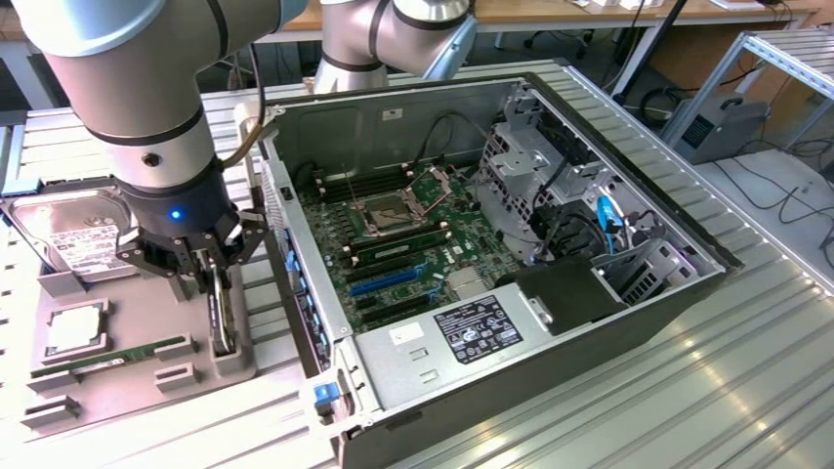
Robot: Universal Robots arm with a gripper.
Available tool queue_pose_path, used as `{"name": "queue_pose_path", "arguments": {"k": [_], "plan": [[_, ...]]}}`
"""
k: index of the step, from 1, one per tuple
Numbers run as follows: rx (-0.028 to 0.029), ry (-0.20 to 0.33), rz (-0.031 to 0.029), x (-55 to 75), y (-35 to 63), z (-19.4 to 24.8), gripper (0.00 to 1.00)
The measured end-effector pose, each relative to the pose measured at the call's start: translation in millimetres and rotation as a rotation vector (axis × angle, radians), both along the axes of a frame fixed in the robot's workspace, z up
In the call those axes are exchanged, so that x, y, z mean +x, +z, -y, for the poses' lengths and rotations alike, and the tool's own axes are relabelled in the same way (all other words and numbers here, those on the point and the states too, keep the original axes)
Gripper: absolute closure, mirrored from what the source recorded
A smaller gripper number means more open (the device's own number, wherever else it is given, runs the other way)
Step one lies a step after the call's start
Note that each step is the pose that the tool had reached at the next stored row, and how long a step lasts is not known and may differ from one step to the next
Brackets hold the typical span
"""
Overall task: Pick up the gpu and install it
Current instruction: 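Pick up the gpu and move the gpu toward the slot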
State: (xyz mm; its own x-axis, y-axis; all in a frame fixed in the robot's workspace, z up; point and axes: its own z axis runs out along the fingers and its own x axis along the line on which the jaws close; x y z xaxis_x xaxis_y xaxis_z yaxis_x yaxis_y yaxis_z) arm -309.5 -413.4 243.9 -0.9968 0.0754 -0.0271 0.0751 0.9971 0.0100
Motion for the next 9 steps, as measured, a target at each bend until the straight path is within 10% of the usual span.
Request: {"name": "queue_pose_path", "arguments": {"k": [9], "plan": [[0.0000,0.000,0.0000,0.0,0.0,0.0,0.73]]}}
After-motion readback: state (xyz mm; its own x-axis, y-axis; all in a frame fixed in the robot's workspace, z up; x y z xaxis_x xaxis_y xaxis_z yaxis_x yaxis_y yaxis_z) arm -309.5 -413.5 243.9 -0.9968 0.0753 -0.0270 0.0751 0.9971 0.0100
